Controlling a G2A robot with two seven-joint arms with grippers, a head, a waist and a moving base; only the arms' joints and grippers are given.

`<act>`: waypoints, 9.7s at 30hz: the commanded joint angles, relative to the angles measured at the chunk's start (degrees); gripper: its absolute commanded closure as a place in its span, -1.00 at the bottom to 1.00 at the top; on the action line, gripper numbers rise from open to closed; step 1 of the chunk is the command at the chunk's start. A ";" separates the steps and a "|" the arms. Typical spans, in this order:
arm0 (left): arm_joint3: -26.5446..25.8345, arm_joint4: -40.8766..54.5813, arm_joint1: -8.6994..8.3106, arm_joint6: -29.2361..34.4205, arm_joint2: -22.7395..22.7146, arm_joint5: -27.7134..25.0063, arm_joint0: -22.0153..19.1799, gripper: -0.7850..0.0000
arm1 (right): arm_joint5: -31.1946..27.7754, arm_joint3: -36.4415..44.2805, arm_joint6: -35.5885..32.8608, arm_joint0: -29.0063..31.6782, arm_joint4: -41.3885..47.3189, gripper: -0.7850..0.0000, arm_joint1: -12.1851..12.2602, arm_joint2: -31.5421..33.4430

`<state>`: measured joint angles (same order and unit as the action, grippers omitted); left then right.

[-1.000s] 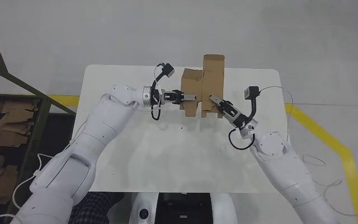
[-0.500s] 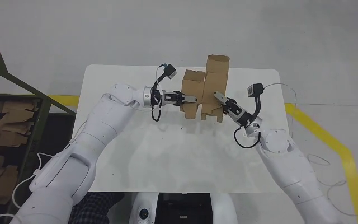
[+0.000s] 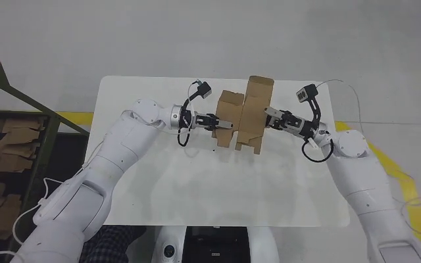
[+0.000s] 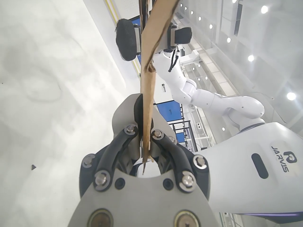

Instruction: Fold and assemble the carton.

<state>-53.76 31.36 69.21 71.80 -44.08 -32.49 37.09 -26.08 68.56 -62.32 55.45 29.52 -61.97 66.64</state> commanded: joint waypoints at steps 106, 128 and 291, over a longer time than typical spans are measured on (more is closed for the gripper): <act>4.77 8.88 1.39 1.23 -3.44 1.24 3.05 1.00 | 4.10 23.28 31.05 24.64 -10.98 -1.00 -1.52 5.50; 2.05 5.70 0.37 2.12 -3.86 2.12 3.53 1.00 | -1.02 7.67 4.38 14.18 -1.55 -0.58 -0.52 9.43; 5.42 0.33 3.62 -0.09 -6.33 -0.08 0.58 1.00 | 0.04 20.84 30.45 29.77 -17.72 -1.00 -1.08 13.36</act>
<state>-48.14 31.70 72.85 71.68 -50.35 -32.66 37.61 -25.99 89.90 -31.83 85.39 11.71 -63.08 79.68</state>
